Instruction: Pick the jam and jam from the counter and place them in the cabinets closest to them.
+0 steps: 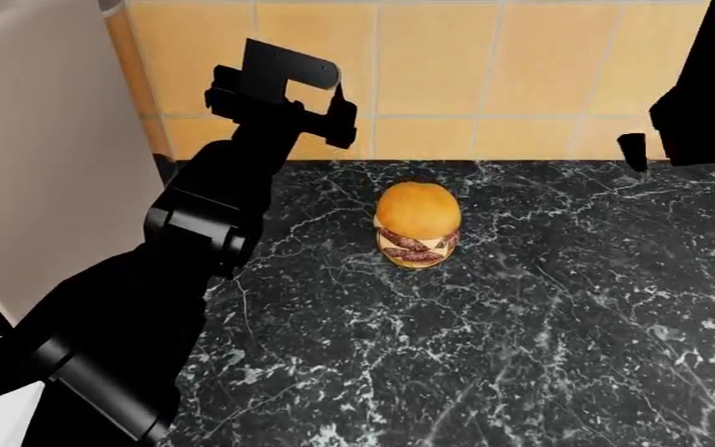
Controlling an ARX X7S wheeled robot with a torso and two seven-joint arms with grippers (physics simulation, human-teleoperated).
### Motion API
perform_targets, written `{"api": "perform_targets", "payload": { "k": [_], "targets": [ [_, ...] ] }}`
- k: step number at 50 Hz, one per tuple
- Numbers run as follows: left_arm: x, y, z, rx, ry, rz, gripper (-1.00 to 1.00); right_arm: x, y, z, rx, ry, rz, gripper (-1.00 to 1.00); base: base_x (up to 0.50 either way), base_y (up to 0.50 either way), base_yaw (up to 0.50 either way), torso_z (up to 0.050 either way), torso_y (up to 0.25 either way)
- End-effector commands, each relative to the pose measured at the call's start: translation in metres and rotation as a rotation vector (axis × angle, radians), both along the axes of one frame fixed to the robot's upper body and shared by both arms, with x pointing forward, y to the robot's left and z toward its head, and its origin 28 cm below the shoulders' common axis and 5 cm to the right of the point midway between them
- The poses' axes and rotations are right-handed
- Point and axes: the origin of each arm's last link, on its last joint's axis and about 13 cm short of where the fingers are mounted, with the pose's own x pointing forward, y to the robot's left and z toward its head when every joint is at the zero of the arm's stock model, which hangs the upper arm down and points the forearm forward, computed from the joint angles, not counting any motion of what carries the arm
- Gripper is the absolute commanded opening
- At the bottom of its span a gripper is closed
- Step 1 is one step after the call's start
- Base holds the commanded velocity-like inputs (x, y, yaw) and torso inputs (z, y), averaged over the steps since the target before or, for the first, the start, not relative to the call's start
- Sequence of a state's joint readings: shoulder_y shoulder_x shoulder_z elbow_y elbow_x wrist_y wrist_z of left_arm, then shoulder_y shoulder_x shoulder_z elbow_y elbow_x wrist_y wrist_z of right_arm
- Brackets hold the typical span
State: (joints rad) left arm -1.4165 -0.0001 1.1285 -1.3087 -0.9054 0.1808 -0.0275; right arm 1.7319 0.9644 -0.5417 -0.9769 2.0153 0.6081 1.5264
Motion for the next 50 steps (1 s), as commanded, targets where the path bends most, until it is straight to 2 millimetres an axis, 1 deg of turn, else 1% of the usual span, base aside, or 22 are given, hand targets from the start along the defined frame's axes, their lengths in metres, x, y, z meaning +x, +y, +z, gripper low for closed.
{"api": "perform_targets", "payload": {
  "k": [1,12,17,25,32,37,42,46,50],
  "targets": [
    [0.000,0.000,0.000,-0.001,0.003,0.012,1.00,-0.022,0.006,0.023,-0.021,-0.114,-0.034,-1.00,0.00,0.00,0.00,0.000,0.000],
    [0.000,0.001,0.000,-0.004,0.010,0.021,1.00,-0.032,0.012,0.059,-0.026,-0.181,-0.056,-1.00,0.00,0.00,0.00,0.001,0.001],
    [0.000,0.001,0.000,-0.006,0.014,0.022,1.00,-0.033,0.010,0.073,-0.016,-0.208,-0.074,-1.00,0.00,0.00,0.00,0.000,0.000],
    [0.000,0.001,0.000,-0.011,0.018,0.024,1.00,-0.030,0.012,0.096,-0.008,-0.212,-0.096,-1.00,0.00,0.00,0.00,0.000,0.000],
    [0.000,0.001,0.000,-0.012,0.022,0.026,1.00,-0.026,0.015,0.123,0.008,-0.185,-0.104,-1.00,0.00,0.00,0.00,0.000,0.000],
    [0.000,0.001,0.000,-0.016,0.026,0.030,1.00,-0.020,0.016,0.143,0.024,-0.146,-0.117,-1.00,0.00,0.00,0.00,0.000,0.000],
    [0.000,0.001,0.000,-0.016,0.031,0.035,1.00,-0.012,0.019,0.163,0.004,-0.105,-0.139,-1.00,0.00,0.00,0.00,0.000,0.000],
    [0.000,0.001,-0.001,-0.015,0.033,0.036,1.00,0.002,0.021,0.181,0.003,0.002,-0.150,-1.00,0.00,0.00,0.00,0.000,0.000],
    [0.000,0.001,-0.001,-0.012,0.035,0.038,1.00,0.019,0.018,0.195,0.026,0.112,-0.160,-1.00,0.00,0.00,0.00,0.000,0.000]
  ]
}}
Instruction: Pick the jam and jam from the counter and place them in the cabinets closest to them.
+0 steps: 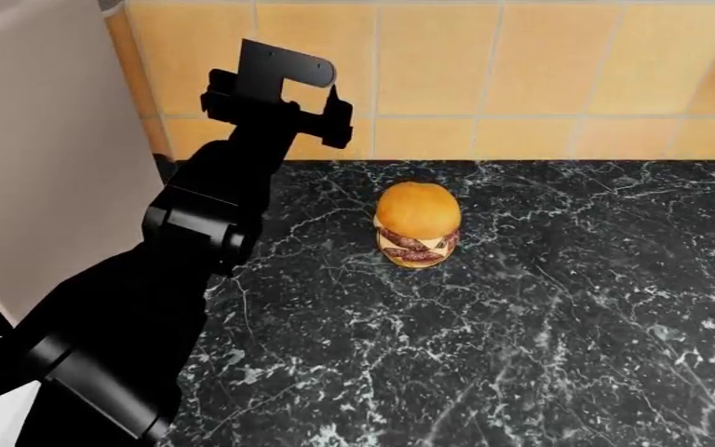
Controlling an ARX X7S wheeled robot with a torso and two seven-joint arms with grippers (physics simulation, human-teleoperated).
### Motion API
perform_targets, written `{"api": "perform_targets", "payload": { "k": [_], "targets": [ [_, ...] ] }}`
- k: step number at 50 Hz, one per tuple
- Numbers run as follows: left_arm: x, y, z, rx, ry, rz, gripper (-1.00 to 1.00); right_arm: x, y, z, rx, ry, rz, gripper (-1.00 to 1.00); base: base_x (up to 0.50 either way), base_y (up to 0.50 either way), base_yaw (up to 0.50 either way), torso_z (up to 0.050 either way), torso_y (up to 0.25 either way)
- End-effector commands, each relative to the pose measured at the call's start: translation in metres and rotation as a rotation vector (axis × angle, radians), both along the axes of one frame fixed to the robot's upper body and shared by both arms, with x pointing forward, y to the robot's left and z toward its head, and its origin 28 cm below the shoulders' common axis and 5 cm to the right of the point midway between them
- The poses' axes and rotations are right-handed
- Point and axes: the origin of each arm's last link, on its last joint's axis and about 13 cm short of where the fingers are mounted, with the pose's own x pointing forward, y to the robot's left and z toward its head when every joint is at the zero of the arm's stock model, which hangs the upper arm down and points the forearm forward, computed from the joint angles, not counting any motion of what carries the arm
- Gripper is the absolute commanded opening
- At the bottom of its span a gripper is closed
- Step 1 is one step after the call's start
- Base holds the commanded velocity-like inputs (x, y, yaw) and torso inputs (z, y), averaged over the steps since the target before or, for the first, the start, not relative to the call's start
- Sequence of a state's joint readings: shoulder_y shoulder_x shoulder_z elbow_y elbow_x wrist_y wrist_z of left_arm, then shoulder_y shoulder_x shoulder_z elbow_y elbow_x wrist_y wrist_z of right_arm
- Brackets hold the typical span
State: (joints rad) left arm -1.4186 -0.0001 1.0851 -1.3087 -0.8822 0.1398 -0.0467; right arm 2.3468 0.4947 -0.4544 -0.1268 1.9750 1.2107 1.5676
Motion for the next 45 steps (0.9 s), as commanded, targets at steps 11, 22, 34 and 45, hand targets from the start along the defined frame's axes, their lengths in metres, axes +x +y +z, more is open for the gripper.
{"api": "perform_targets", "payload": {
  "k": [11,22,34,45],
  "targets": [
    [0.000,0.000,-0.001,0.007,0.008,0.013,1.00,0.070,0.003,0.044,0.038,0.516,-0.001,-1.00,0.00,0.00,0.00,0.001,0.001],
    [0.000,0.001,-0.001,0.003,0.008,0.010,1.00,0.087,0.007,0.044,0.022,0.589,0.006,-1.00,0.00,0.00,0.00,0.000,0.000],
    [0.000,0.001,-0.001,0.008,0.007,0.016,1.00,0.128,-0.007,0.035,0.090,0.842,-0.012,-1.00,0.00,0.00,0.00,0.000,0.000],
    [0.000,0.001,-0.001,0.010,0.008,0.015,1.00,0.146,-0.011,0.017,0.118,0.898,-0.050,1.00,0.01,0.00,0.00,0.000,0.000]
  ]
}}
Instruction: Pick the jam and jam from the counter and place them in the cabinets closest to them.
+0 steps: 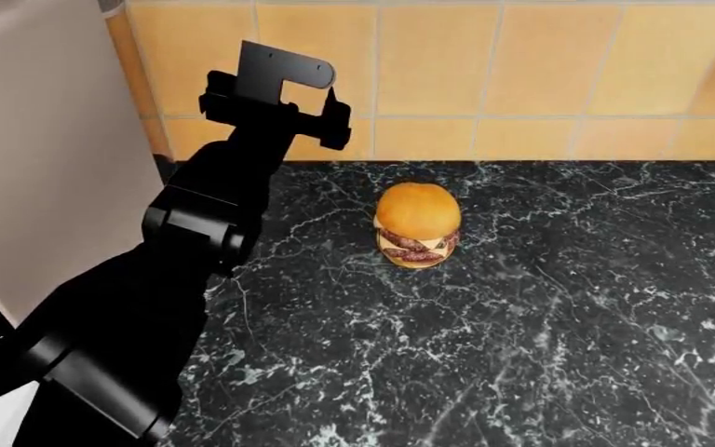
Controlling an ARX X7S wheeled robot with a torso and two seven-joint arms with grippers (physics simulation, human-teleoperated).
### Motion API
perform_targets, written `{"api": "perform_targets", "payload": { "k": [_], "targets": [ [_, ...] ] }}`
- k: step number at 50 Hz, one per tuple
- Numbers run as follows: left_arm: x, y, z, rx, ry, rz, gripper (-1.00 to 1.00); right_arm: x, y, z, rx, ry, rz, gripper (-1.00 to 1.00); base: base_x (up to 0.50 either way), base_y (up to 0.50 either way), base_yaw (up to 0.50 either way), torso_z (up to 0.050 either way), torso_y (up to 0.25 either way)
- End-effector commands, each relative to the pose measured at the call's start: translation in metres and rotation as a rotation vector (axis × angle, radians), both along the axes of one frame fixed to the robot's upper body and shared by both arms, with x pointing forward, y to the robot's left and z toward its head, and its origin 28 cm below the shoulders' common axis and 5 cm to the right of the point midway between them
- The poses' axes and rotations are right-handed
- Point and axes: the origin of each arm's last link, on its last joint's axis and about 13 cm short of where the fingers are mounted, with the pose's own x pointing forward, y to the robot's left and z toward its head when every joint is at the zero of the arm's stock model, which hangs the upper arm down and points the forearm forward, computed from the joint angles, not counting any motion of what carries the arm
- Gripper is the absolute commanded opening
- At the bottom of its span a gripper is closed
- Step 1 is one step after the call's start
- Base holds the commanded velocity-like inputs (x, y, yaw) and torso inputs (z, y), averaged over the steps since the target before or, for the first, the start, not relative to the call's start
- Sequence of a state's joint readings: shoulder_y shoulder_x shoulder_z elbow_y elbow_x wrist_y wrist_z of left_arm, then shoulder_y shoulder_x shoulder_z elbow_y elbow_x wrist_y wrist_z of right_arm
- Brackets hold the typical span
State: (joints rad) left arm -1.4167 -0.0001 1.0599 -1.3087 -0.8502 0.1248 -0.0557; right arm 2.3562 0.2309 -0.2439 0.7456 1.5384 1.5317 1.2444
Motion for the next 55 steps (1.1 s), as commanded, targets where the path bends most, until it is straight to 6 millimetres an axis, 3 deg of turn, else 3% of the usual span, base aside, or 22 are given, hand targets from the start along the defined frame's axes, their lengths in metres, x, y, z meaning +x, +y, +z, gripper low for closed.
{"api": "perform_targets", "payload": {
  "k": [1,15,36,55],
  "targets": [
    [0.000,0.000,0.000,0.001,0.001,0.000,1.00,0.046,-0.007,-0.031,-0.031,0.227,-0.110,1.00,0.00,0.00,0.00,0.000,0.000],
    [0.000,0.000,0.000,0.010,0.002,-0.012,1.00,0.045,-0.006,-0.030,-0.045,0.210,-0.108,1.00,0.00,0.00,0.00,0.000,0.000],
    [0.000,0.000,-0.001,0.020,0.001,-0.018,1.00,0.015,-0.003,-0.005,-0.089,-0.026,-0.203,1.00,0.00,0.00,0.00,0.000,0.000],
    [0.000,0.000,-0.001,0.017,-0.001,-0.016,1.00,-0.003,0.010,0.000,-0.106,-0.126,-0.096,1.00,0.00,0.00,0.00,0.000,0.000]
  ]
}}
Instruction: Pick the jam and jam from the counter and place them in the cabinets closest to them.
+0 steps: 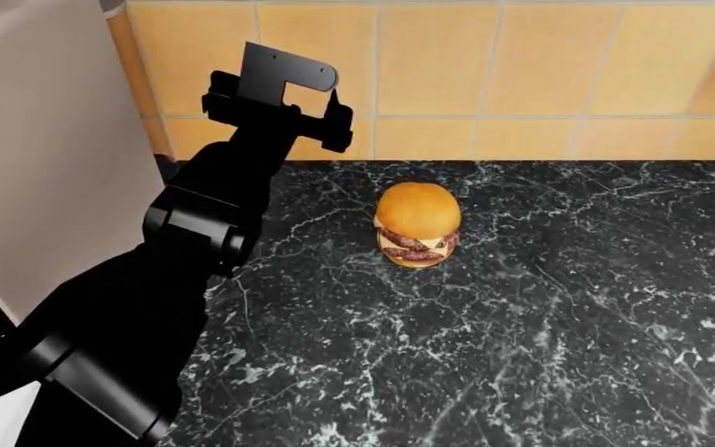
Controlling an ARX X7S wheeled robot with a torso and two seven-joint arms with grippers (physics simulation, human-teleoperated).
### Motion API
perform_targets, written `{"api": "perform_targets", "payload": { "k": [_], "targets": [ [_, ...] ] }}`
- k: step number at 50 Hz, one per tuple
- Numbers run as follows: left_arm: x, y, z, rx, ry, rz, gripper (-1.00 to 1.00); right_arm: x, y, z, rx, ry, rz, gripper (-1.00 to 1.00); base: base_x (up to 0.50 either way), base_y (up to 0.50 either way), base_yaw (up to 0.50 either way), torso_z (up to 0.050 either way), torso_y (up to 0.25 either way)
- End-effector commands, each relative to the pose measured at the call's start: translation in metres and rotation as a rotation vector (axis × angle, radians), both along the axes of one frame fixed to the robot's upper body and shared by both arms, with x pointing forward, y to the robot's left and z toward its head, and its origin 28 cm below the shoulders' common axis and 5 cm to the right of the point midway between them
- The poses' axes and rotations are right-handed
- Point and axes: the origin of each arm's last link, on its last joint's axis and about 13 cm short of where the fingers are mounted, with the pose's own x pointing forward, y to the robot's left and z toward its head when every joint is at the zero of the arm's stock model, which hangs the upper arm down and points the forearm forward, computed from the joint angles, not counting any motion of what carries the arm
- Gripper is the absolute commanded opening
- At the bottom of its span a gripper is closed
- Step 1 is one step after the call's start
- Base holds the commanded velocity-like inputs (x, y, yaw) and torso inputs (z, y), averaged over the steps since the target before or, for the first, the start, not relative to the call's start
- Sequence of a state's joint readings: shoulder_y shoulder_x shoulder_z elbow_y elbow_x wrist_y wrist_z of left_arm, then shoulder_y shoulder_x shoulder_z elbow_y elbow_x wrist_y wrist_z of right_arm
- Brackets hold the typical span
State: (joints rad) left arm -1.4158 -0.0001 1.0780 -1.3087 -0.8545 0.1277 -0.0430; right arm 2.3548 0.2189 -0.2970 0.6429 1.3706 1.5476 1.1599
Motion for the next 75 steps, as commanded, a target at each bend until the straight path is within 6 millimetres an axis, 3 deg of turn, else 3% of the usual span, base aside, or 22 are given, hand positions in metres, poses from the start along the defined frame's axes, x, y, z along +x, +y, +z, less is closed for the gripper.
{"api": "perform_targets", "payload": {
  "k": [1,22,34,46,59,75],
  "targets": [
    [0.000,0.000,0.000,0.002,-0.002,0.000,1.00,-0.006,0.004,0.002,-0.019,-0.044,0.016,1.00,0.00,0.00,0.00,0.000,0.000],
    [0.000,0.000,0.002,-0.006,-0.006,0.011,1.00,-0.023,0.007,-0.001,-0.056,-0.131,0.017,1.00,0.00,0.00,0.00,0.000,0.000],
    [0.003,-0.007,0.049,-0.108,-0.154,-0.064,1.00,-0.041,0.011,-0.006,-0.080,-0.163,0.046,1.00,0.00,0.00,0.00,0.000,0.000],
    [0.002,-0.014,0.077,-0.114,-0.236,-0.115,1.00,-0.053,0.010,-0.013,-0.113,-0.198,0.024,1.00,0.00,0.00,0.00,0.000,0.000],
    [-0.041,-0.008,0.095,-0.168,-0.323,-0.153,1.00,-0.063,0.002,-0.016,-0.117,-0.242,0.056,1.00,0.00,0.00,0.00,0.000,0.000],
    [-0.069,0.005,0.097,-0.234,-0.354,-0.162,1.00,-0.083,-0.005,-0.052,-0.139,-0.228,0.131,1.00,0.00,0.00,0.00,0.000,0.000]
  ]
}}
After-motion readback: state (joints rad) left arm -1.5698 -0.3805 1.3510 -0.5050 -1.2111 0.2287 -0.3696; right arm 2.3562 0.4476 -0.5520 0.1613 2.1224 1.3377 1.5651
